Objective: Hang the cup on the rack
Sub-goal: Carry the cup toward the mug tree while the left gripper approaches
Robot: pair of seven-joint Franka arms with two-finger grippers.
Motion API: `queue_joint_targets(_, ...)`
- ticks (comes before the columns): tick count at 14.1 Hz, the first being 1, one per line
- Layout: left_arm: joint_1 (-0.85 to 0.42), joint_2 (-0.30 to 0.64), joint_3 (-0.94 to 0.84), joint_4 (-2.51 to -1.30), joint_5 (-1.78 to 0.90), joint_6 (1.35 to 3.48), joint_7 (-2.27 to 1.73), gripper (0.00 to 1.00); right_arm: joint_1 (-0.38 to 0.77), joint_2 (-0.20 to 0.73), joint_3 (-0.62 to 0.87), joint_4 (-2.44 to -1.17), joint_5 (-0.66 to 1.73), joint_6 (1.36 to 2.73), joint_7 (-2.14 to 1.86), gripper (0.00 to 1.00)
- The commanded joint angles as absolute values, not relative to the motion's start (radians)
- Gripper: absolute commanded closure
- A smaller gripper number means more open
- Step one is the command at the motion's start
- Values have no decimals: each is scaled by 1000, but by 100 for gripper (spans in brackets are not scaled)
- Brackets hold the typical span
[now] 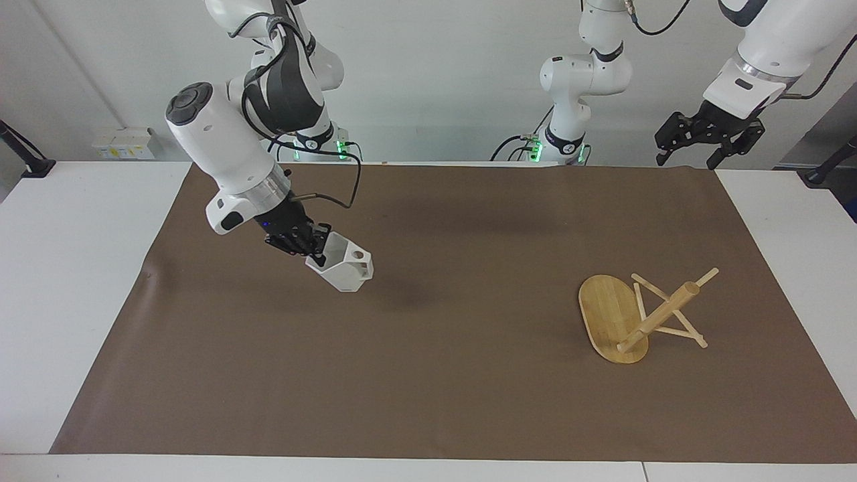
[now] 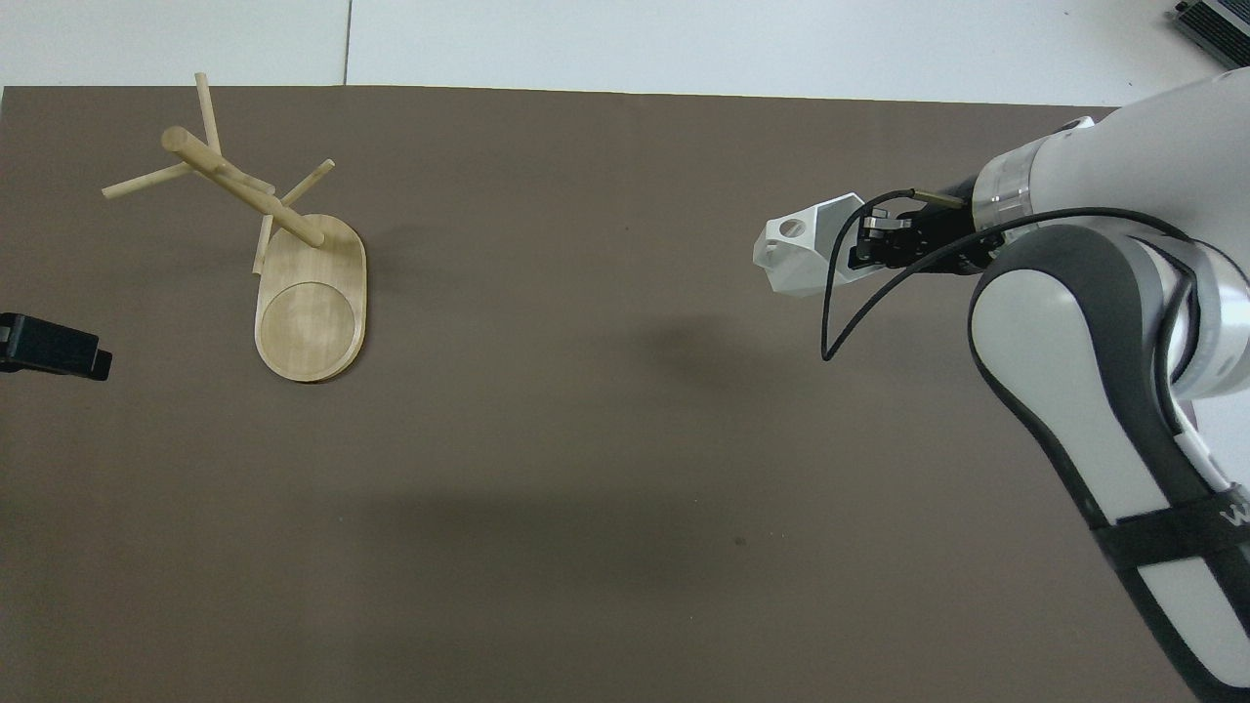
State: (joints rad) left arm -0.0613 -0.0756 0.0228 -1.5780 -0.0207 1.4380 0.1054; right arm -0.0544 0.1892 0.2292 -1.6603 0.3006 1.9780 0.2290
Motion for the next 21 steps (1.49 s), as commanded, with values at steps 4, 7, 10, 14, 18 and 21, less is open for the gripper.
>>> queue_joint_targets(4,-72,-106,20,-1609,-6,1396,91,0,-66,179,339,-1644,386,1994,111,100)
queue_joint_targets(7,-72,-103,14,-1595,-46,1405,-31,0,-66,178,385,-1641,422,2023,77,100)
queue_joint_targets(10,-75,-101,11,-1603,-161,1446,-262,0,-66,179,463,-1629,422,2077,71,100)
queue_joint_targets(14,-100,-100,9,-1629,-314,1512,-607,0,-66,181,546,-1628,428,2152,69,100)
queue_joint_targets(18,-103,-104,8,-1669,-468,1623,-947,0,-66,179,572,-1629,665,2193,71,100)
queue_joint_targets(21,-103,-106,-1,-1698,-547,1742,-1211,0,-64,183,624,-1629,747,2281,74,100)
